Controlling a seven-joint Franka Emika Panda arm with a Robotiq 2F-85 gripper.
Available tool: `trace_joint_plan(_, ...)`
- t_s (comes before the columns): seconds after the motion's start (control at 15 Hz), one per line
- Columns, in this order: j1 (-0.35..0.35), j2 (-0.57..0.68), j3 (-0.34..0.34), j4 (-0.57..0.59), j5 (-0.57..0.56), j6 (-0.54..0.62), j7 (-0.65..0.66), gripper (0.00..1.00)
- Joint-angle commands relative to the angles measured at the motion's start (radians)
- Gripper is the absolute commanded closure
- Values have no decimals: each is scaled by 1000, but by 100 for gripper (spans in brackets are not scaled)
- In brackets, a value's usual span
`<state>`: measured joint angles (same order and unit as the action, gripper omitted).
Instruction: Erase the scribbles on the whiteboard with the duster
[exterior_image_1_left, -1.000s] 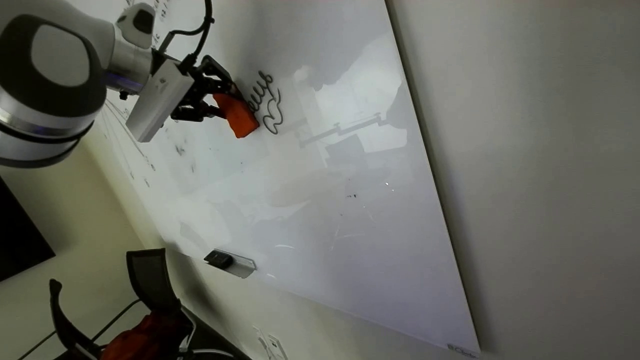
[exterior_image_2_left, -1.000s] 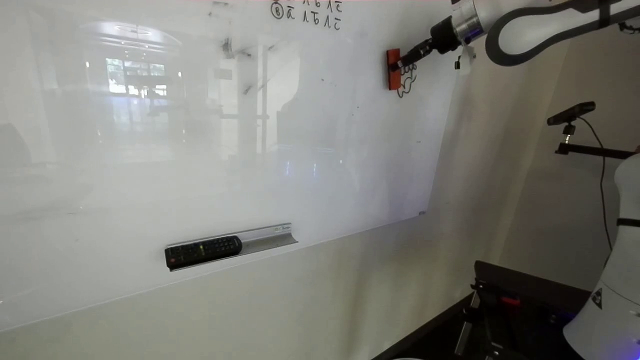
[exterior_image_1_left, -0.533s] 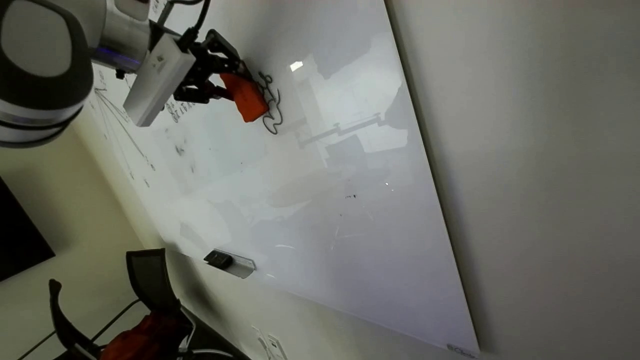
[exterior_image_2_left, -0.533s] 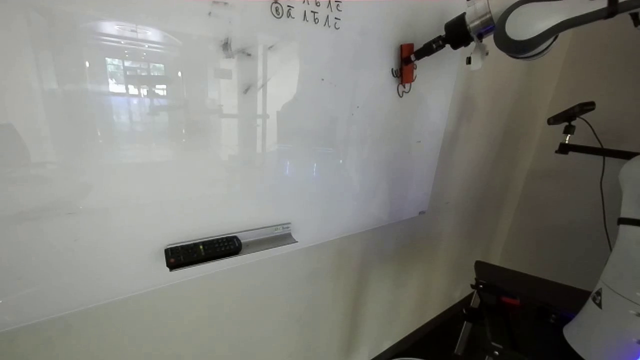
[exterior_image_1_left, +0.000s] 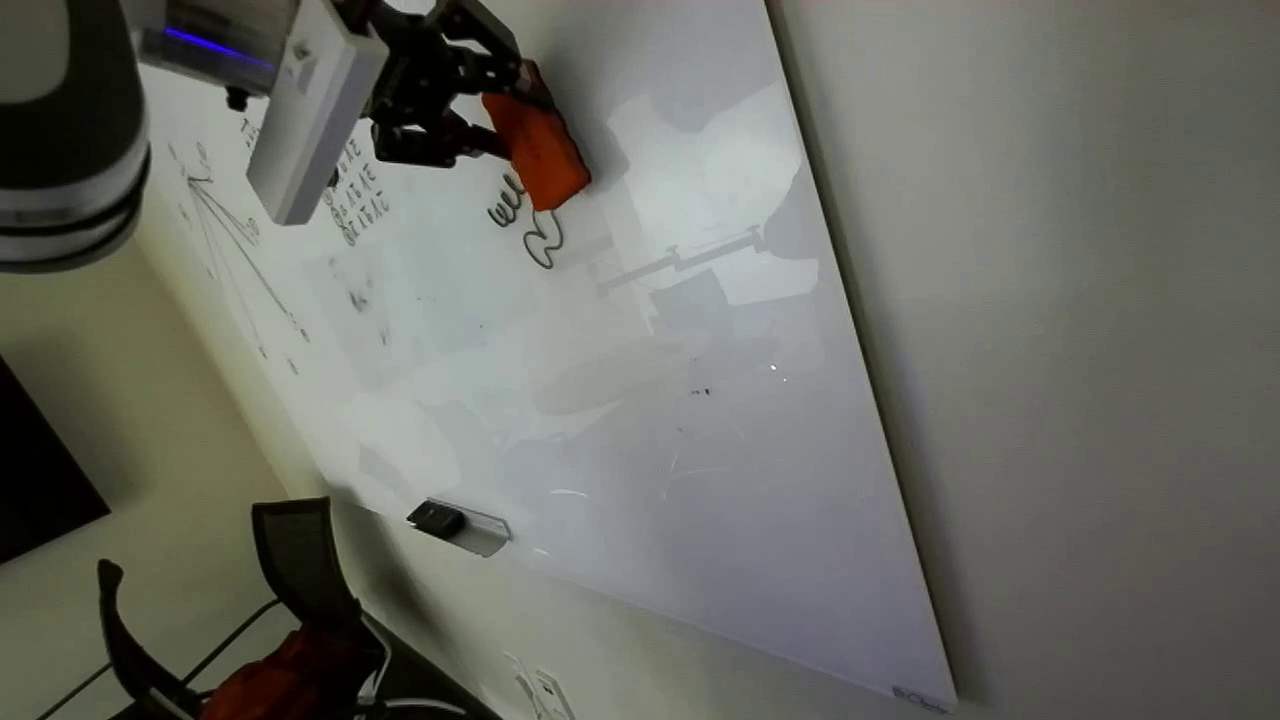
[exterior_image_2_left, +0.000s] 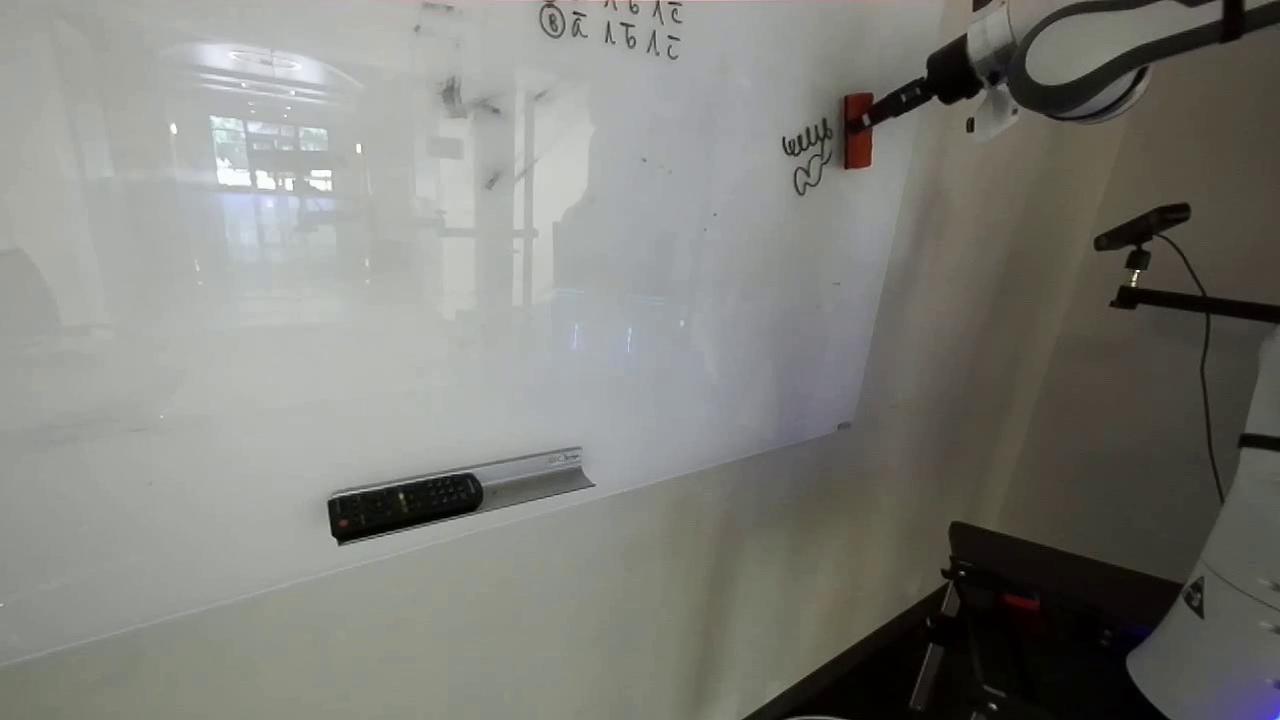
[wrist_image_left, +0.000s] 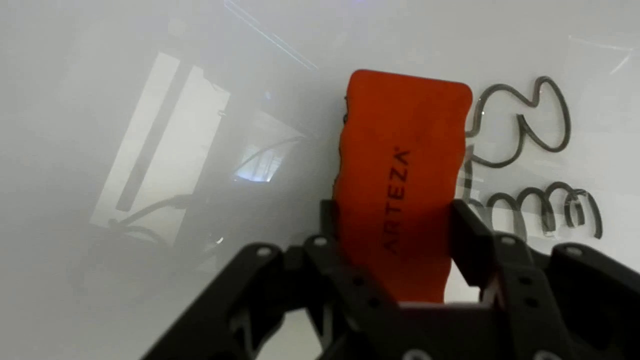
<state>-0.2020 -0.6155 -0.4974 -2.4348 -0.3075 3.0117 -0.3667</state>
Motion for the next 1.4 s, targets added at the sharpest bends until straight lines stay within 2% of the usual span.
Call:
trace_joint_plan(0.0,24,55,20,-7,52,50,0,70)
trace_joint_plan(0.2,31,116,55,-11,80,102,31,70)
trace_joint_plan(0.47,47,136,82,-28,117,160,71,70)
trace_joint_plan(1.13,76,194,198,-33,128,165,111,70)
trace_joint_plan(1.33,44,223,237,-27,117,189,131,70)
